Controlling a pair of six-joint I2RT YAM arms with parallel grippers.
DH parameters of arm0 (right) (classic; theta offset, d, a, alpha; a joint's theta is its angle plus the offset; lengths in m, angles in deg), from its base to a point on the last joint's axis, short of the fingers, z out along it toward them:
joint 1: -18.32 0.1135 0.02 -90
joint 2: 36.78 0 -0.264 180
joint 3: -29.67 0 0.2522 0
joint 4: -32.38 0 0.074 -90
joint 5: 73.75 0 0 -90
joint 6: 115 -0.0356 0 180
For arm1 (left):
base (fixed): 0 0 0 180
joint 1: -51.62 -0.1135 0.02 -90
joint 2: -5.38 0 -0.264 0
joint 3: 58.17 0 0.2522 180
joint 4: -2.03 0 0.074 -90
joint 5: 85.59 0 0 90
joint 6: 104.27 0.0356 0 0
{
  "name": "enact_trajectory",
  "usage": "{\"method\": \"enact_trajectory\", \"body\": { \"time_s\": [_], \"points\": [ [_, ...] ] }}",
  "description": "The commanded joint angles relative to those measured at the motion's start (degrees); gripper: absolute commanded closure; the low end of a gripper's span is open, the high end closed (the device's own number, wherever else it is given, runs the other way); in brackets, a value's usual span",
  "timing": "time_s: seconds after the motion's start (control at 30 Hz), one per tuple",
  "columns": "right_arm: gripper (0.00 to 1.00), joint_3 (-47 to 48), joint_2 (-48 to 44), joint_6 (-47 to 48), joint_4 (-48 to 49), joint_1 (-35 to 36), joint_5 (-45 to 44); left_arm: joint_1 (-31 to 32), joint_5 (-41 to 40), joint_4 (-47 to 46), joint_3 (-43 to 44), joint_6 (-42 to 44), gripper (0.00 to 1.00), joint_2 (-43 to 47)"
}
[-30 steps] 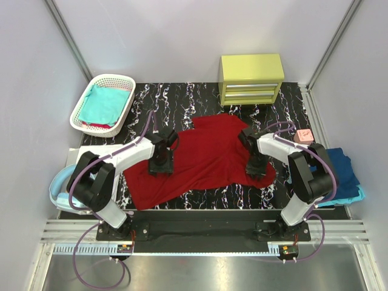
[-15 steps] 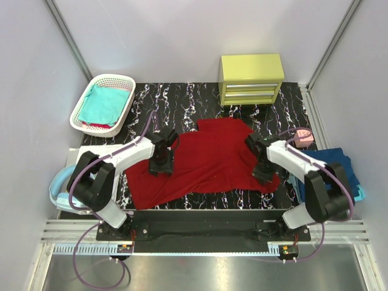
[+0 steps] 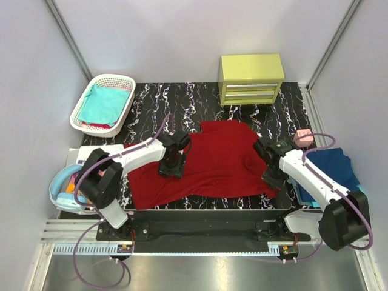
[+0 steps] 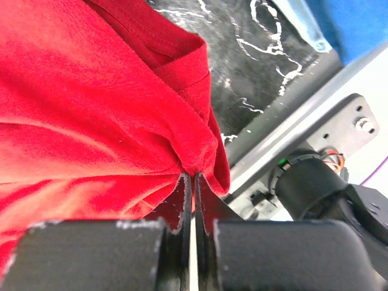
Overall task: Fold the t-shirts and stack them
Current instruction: Fold the flattened tshirt in 1/3 of the way, then grap the side of the flattened tshirt furthest away from the robot with both arms
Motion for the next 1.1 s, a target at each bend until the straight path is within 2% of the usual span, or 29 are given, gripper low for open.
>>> {"method": "enact_trajectory", "body": {
  "time_s": [0.0,0.07,0.13,0.17,0.23,0.27,0.33,0.4,0.47,0.67,0.8,1.07],
  "points": [
    [1.0,1.4,-2.1,-2.0,-5.1,0.6,-3.7,0.1,0.7,-0.5,1.9,1.0,0.43,1.7],
    [0.92,1.8,-2.2,-0.6,-3.9,0.7,-3.9,0.2,0.5,-0.5,1.8,0.9,0.42,2.4],
    [0.78,3.4,-3.0,1.9,-2.1,1.1,-3.8,0.2,0.2,-0.6,1.9,0.6,0.39,3.7],
    [0.59,3.9,-3.6,3.5,1.0,1.2,-3.1,0.4,-0.2,-0.6,1.9,0.5,0.37,4.3],
    [0.42,6.1,-4.7,7.7,3.8,1.2,-3.7,0.3,-1.9,-0.7,2.2,-0.1,0.31,6.7],
    [0.27,7.1,-4.8,8.9,6.8,1.2,-4.5,0.3,-2.4,-0.9,2.4,-0.3,0.29,7.6],
    [0.15,11.2,-3.2,14.2,9.7,1.3,-4.8,0.3,-4.5,-1.2,3.4,-1.0,0.23,9.9],
    [0.11,14.1,0.5,18.4,13.4,1.1,-4.7,0.2,-5.9,-1.5,4.7,-1.3,0.2,10.8],
    [0.11,17.7,4.1,20.1,16.6,0.6,-3.6,0.0,-6.5,-2.3,5.6,-1.9,0.19,11.1],
    [0.22,24.8,20.1,24.9,26.0,-3.9,2.8,-3.9,-5.3,-3.5,8.4,-2.9,0.21,8.3],
    [0.21,35.0,34.0,27.9,26.7,-6.5,2.9,-8.8,-4.3,-4.9,8.3,-2.8,0.21,6.7],
    [0.2,53.2,46.3,31.9,27.0,-8.0,9.3,-11.6,-3.8,-5.7,6.6,-3.1,0.21,7.6]
  ]
}}
